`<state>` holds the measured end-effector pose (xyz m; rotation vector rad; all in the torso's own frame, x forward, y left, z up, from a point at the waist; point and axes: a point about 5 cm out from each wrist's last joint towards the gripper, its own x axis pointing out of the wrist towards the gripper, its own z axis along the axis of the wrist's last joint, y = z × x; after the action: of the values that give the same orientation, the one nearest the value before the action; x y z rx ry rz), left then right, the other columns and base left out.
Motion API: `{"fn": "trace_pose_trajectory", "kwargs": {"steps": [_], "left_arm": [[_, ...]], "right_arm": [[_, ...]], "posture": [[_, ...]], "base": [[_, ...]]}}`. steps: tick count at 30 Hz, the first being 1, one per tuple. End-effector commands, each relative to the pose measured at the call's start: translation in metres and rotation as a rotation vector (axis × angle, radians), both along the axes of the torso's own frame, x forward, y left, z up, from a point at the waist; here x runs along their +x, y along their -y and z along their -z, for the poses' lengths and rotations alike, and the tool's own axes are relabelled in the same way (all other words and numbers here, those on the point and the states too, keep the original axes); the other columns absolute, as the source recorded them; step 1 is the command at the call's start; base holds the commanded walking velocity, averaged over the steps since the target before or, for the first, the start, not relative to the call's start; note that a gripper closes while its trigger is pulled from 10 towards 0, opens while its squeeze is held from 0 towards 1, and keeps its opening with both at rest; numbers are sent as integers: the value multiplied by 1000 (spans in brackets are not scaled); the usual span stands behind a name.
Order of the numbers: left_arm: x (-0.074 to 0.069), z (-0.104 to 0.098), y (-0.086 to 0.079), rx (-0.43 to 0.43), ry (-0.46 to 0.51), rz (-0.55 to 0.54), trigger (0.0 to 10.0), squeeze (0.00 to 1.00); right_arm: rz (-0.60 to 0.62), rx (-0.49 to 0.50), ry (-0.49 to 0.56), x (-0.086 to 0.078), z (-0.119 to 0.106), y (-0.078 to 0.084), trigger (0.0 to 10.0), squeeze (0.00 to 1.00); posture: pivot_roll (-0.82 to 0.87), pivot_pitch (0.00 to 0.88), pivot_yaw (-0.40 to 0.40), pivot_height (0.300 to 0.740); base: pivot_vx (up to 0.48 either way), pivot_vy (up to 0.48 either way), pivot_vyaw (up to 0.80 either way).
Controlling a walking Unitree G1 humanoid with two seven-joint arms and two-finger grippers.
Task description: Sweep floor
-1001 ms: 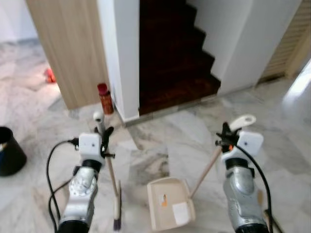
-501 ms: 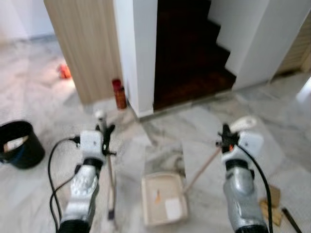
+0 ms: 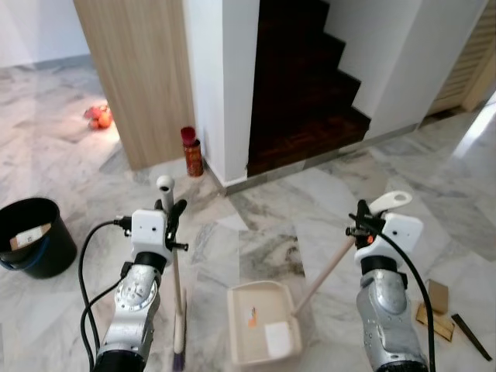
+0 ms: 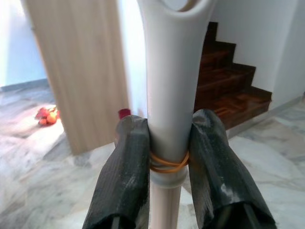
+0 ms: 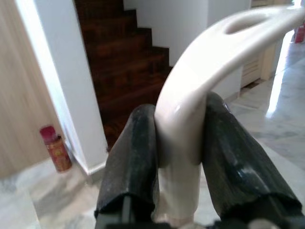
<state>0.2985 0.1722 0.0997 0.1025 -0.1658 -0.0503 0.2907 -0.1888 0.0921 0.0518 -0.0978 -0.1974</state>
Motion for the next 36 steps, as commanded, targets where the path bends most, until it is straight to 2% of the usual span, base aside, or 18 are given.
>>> {"fn": "trace_pose_trajectory", "kwargs": {"steps": [1, 7, 18, 36], "left_arm": [[2, -11, -2, 2, 43, -5, 10000, 0], [2, -11, -2, 1, 43, -9, 10000, 0], [2, -11, -3, 6, 39, -11, 10000, 0], [2, -12, -4, 19, 38, -6, 10000, 0]], "right_arm": [[-18, -4, 70, 5, -16, -6, 10000, 0], [-26, -6, 70, 6, -16, -8, 10000, 0], [-29, -3, 67, 5, -15, -8, 10000, 0], [-32, 17, 65, 5, -15, -10, 10000, 0]], "posture": [[15, 0, -34, 740], [19, 0, -36, 740], [20, 0, -34, 740], [23, 0, -24, 740]], "base": [[0, 341, 0], [0, 341, 0], [0, 342, 547], [0, 343, 0]]}}
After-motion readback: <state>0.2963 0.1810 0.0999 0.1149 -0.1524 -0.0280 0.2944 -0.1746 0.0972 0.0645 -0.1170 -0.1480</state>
